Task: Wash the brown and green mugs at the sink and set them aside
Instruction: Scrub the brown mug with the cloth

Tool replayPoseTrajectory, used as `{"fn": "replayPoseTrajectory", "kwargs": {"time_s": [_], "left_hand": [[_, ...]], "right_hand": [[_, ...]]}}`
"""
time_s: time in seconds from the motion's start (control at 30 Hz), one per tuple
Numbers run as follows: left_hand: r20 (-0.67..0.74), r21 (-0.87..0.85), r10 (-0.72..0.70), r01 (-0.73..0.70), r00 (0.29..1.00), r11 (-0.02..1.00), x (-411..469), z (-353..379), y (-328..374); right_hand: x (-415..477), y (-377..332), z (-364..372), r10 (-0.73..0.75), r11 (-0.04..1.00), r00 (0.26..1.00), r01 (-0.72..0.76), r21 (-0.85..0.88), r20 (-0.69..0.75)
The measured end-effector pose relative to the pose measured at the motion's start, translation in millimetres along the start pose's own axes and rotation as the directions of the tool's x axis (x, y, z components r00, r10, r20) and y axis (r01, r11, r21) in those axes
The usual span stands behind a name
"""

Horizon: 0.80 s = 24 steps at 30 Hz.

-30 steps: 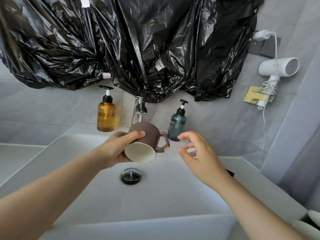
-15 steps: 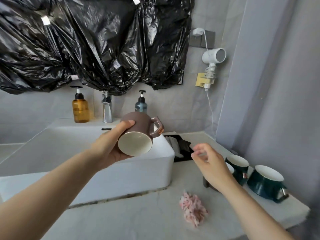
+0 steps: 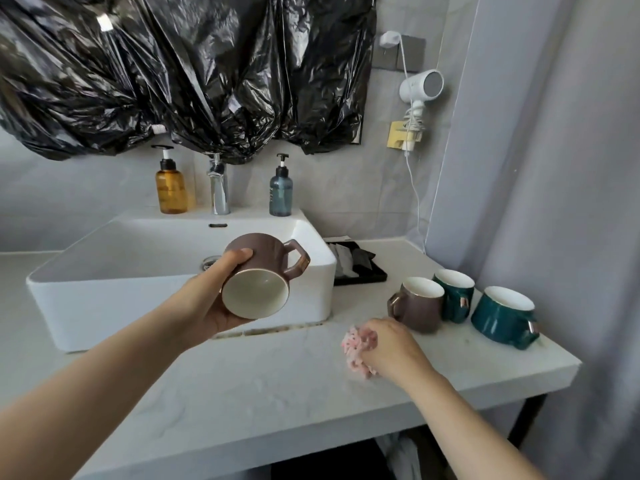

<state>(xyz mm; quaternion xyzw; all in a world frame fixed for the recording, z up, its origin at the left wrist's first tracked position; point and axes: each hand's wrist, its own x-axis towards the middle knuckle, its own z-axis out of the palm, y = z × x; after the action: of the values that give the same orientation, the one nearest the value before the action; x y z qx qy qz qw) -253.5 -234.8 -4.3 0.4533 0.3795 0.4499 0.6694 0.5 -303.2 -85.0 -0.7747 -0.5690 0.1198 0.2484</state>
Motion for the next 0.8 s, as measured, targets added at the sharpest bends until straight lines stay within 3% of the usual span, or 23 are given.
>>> {"fn": "replayPoseTrajectory", "kwargs": {"time_s": [0.13, 0.23, 0.37, 0.6, 0.8], "left_hand": [[0.004, -0.014, 0.017, -0.017, 1.0, 1.0, 10.7, -7.4, 8.5], [-0.007, -0.016, 0.017, -0.017, 1.0, 1.0, 25.2, -14.4, 18.7], [-0.033, -0.018, 0.046, -0.047, 0.998, 0.999, 48.3, -22.5, 39.3], [-0.107, -0.104, 0.054, -0.065, 0.993, 0.992, 107.4, -45.3, 74.7], [-0.123, -0.167, 0.091, -0.111, 0.988, 0.98, 167.2, -57.3, 88.9]], "right_hand": [[6.5, -22.2, -15.4, 0.012, 0.947, 0.999, 0.003, 0.321, -0.045], [27.2, -49.3, -31.0, -0.098, 0.919, 0.963, 0.184, 0.348, -0.25], [65.3, -87.7, -50.7, -0.18, 0.821, 0.906, 0.353, 0.448, -0.384], [129.8, -142.2, -47.5, -0.209, 0.698, 0.854, 0.471, 0.539, -0.476], [197.9, -178.9, -21.6, -0.103, 0.548, 0.894, 0.416, 0.726, -0.436]]}}
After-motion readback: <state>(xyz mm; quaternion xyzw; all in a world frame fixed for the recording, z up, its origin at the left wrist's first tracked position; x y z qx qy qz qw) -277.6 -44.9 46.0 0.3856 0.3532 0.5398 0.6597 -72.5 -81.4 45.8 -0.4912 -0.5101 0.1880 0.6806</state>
